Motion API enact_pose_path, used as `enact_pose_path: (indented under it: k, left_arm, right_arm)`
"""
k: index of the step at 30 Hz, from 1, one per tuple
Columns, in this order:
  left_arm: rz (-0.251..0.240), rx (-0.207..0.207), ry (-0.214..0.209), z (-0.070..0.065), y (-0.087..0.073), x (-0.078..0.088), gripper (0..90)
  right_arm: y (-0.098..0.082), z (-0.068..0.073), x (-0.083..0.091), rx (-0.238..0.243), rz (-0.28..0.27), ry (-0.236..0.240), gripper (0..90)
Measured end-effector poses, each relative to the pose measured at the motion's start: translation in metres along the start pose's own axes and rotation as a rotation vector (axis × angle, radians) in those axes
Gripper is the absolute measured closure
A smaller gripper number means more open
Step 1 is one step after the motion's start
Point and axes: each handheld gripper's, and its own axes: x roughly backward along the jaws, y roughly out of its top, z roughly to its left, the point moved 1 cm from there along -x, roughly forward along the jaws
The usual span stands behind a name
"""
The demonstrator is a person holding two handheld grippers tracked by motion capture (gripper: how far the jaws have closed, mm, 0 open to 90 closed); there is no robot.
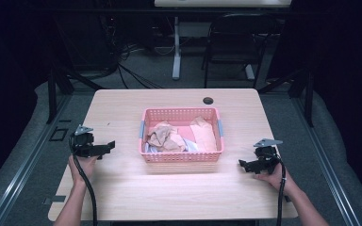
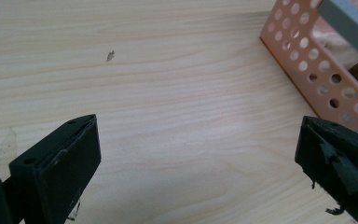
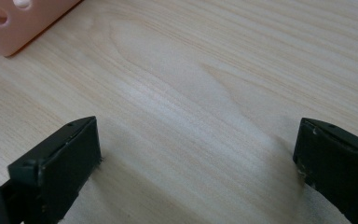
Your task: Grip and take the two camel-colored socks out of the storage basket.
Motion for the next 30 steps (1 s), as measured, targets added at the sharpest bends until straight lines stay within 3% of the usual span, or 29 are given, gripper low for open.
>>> enact_pose_path:
  k: [3,17,22,30]
  left_arm:
    - [-0.011,-0.002,-0.015,-0.003,0.005,0.002,0.1]
    - [-0.037,-0.103,-0.091,-0.044,0.050,0.008,0.1]
    - [-0.029,-0.126,-0.114,-0.054,0.062,0.009,0.1]
    - [-0.001,-0.201,-0.153,-0.078,0.082,0.005,0.0]
  right_arm:
    - [0.000,0.000,0.000,-0.001,0.000,0.000,0.0]
    - [0.000,0.000,0.000,0.001,0.000,-0.002,0.0]
    - [0.000,0.000,0.000,0.002,0.000,-0.004,0.0]
    - [0.000,0.000,0.000,0.001,-0.005,0.001,0.0]
